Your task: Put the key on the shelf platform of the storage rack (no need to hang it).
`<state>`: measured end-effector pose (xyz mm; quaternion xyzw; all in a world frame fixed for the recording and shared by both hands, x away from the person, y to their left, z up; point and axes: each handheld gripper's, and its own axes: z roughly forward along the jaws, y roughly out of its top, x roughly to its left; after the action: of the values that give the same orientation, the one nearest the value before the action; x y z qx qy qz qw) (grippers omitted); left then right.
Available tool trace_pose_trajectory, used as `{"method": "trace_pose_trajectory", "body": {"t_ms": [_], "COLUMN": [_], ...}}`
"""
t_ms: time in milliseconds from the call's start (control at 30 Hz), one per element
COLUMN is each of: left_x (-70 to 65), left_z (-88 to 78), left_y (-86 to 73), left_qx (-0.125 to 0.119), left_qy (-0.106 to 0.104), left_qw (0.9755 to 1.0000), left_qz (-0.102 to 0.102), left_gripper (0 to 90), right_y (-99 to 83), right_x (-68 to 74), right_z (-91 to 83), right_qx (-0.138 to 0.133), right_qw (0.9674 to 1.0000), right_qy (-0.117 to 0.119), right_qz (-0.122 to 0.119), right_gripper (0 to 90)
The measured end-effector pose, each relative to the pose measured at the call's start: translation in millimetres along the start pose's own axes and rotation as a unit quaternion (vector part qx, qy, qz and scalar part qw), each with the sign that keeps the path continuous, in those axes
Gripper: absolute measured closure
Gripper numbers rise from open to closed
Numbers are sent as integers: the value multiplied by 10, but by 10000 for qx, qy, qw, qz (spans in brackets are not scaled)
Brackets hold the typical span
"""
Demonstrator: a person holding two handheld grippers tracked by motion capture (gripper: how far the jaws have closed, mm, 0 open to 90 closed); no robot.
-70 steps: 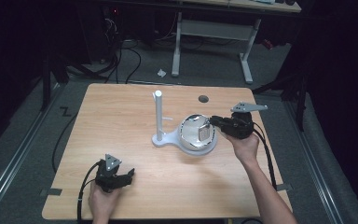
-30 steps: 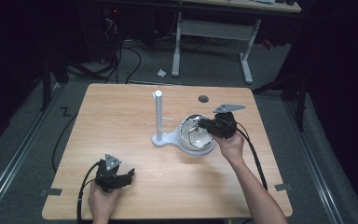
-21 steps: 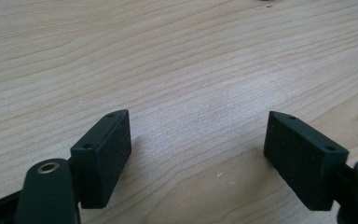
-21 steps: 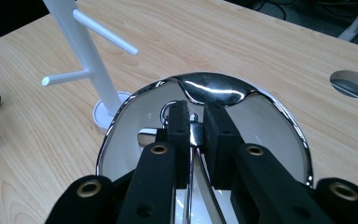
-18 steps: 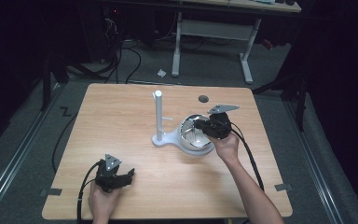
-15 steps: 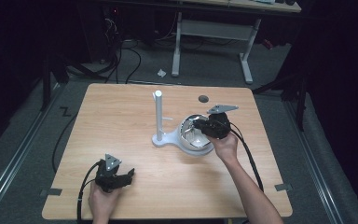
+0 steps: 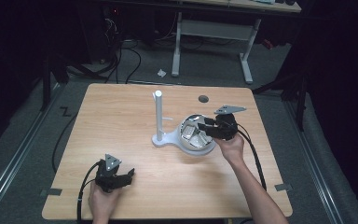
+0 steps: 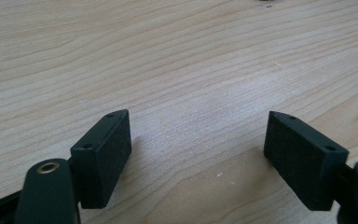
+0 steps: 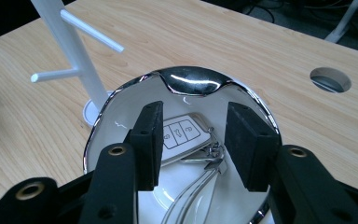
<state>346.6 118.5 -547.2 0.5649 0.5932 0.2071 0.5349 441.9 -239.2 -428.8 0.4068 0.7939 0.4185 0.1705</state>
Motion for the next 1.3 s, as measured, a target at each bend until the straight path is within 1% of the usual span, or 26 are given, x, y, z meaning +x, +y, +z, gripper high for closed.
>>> {"method": "trace_pose_trajectory", "body": {"t_ms": [100,167,267,433,567,733,767,867,900,967,1300], "left_x": [0,-1,-1,-1,-1,-1,-1,-1,-1,-1,-1], "left_z": [0,0,1,1,1,1,1,0,0,0,0], "left_y": [0,-1,-1,-1,-1,-1,-1,-1,-1,-1,-2], "left_qx": [0,3,0,2,2,2,3,3,5,5,5], "left_qy": [1,4,5,5,6,6,5,4,3,3,3], "left_qw": [10000,10000,10000,10000,10000,10000,10000,10000,10000,10000,10000], "left_qz": [2,11,8,11,12,10,11,11,14,13,13], "left_gripper": [236,236,236,236,236,236,236,236,235,235,236], "right_y": [-1,-7,-14,-20,-42,-67,-75,-124,-144,-174,-209], "right_x": [-17,-33,-46,-81,-108,-91,-91,-128,-145,-177,-202], "right_z": [-51,-85,-140,-221,-265,-333,-354,-403,-414,-426,-524], "right_qx": [-13,-32,-49,-70,-22,68,36,-35,-20,25,34], "right_qw": [10000,10000,10000,9999,10000,9997,9997,9996,9996,9996,9995], "right_qy": [-31,-15,-40,-93,-92,-179,-205,-273,-281,-295,-323], "right_qz": [-41,-31,4,-4,20,-126,-130,-49,8,44,61], "right_gripper": [571,577,581,586,589,588,588,588,588,587,580]}}
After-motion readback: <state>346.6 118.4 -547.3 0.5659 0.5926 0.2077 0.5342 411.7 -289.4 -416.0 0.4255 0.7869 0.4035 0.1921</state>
